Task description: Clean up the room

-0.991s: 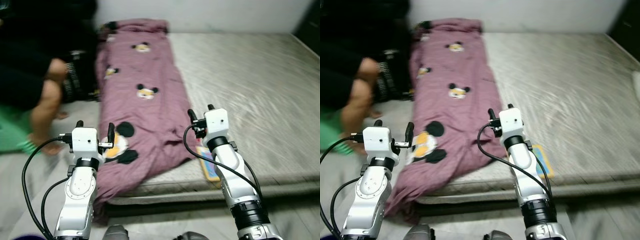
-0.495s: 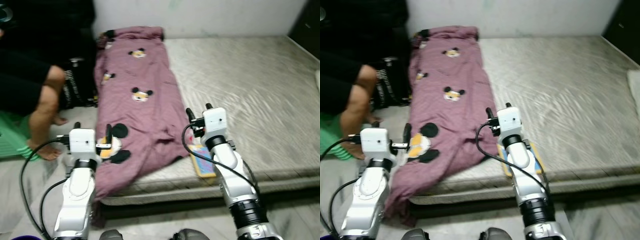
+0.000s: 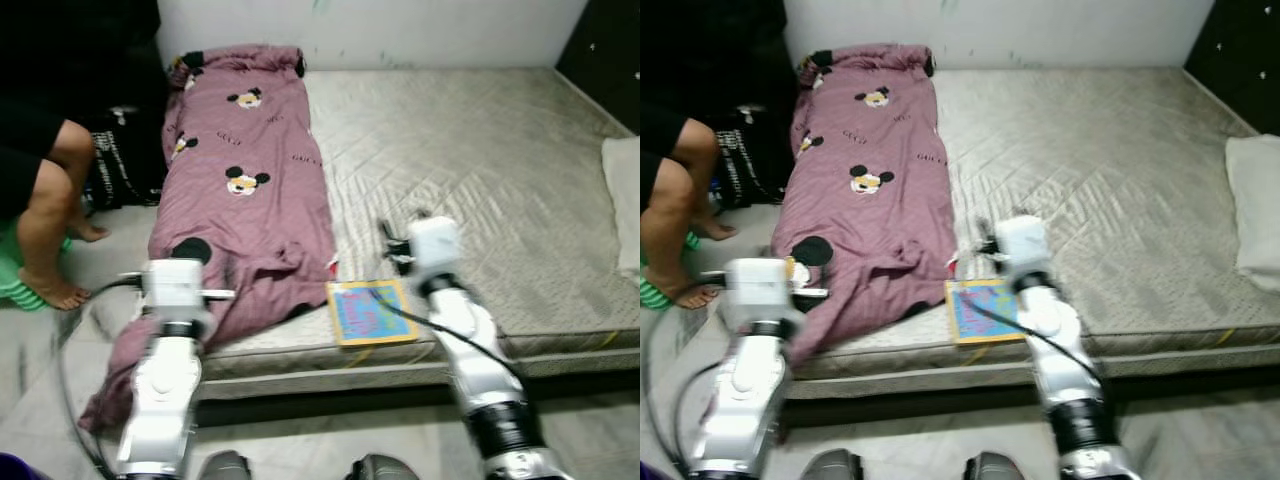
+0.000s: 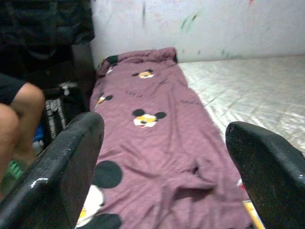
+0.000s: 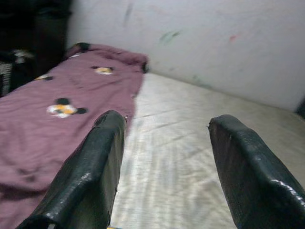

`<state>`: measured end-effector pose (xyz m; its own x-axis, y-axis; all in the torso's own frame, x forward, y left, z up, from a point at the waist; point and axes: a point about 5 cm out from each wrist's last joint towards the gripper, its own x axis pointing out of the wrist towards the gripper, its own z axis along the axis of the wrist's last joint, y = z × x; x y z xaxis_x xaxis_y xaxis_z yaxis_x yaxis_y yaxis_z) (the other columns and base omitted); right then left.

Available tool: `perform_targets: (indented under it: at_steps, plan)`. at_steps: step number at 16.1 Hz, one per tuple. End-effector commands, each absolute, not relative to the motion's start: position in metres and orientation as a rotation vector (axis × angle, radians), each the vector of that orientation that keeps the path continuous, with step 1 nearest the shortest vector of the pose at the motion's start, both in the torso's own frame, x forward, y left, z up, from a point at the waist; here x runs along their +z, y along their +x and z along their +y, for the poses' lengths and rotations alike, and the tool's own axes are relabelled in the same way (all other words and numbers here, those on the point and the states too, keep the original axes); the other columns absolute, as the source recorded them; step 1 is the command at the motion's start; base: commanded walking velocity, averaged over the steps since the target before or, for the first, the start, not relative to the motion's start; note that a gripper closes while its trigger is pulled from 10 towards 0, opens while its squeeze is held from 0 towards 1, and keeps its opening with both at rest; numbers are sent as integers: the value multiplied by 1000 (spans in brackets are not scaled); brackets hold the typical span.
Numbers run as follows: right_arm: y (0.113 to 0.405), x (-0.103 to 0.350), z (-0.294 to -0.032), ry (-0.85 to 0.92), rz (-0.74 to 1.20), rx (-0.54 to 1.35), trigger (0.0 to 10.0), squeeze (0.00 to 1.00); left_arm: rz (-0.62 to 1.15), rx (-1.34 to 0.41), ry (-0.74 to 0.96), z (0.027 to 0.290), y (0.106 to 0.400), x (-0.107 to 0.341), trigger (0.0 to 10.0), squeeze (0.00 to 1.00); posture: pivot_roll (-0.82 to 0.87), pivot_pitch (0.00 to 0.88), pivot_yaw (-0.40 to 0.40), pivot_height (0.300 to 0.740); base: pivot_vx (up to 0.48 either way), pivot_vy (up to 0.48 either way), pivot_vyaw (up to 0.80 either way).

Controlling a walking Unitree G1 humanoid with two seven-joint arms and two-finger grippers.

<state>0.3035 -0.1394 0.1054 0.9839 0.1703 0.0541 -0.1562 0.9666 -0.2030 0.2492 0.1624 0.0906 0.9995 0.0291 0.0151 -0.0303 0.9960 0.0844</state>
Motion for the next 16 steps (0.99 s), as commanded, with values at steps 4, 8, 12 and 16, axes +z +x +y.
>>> perform_targets:
  at_steps: [4,8,12,16]
  plan:
    - [305,110,-128,-183,-88,198,10000,0,-34,36,92,171,249,94,10000,0,-42,21,-34,740,0,0,0]
    - [305,110,-128,-183,-87,199,10000,0,-39,33,89,171,249,95,10000,0,-42,19,-35,740,131,0,0]
    - [306,109,-128,-182,-87,198,10000,0,-41,28,90,171,250,95,10000,0,-41,18,-34,740,279,0,0]
    - [306,110,-127,-179,-87,196,10000,0,-36,26,90,171,250,94,10000,0,-40,17,-33,740,274,0,0]
